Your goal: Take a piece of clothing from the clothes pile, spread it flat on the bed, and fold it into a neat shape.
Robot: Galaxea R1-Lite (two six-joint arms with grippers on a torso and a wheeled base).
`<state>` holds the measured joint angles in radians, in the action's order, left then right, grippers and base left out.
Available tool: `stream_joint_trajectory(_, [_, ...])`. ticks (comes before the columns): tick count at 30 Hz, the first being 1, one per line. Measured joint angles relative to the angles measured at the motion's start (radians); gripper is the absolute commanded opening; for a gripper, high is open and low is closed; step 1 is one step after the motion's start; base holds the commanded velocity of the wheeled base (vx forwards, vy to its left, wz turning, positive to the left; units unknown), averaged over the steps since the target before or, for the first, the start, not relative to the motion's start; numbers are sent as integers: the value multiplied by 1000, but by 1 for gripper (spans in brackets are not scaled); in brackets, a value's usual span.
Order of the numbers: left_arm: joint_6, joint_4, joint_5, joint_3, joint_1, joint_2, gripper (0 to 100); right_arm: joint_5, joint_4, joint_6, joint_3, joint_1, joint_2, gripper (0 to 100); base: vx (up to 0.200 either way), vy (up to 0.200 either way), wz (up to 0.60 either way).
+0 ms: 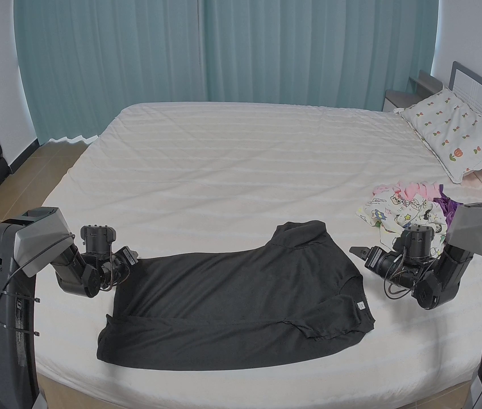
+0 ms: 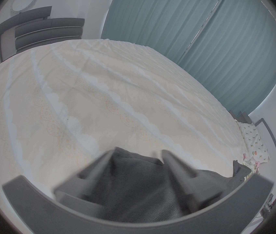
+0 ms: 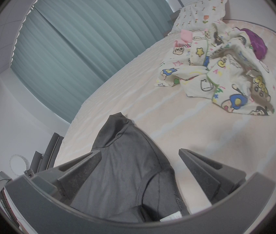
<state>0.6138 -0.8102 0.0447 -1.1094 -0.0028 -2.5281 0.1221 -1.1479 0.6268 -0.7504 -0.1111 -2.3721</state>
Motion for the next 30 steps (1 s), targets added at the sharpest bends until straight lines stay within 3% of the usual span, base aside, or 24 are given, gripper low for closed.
stream_joint_trajectory(5, [17, -1, 2, 1, 2, 0, 0, 24, 53, -37, -91, -13, -13, 100, 0, 0, 0])
stream_joint_trajectory(9, [88, -1, 4, 9, 6, 16, 0, 41, 97, -101, -184, -41, -37, 100, 0, 0, 0])
stream_joint_trajectory(20, [173, -4, 3, 48, 21, 83, 0, 80, 279, -374, -412, -80, -128, 100, 0, 0, 0])
stream_joint_trajectory(30, [200, -23, 3, 89, 23, 114, 0, 78, 379, -407, -636, -84, -235, 100, 0, 0, 0])
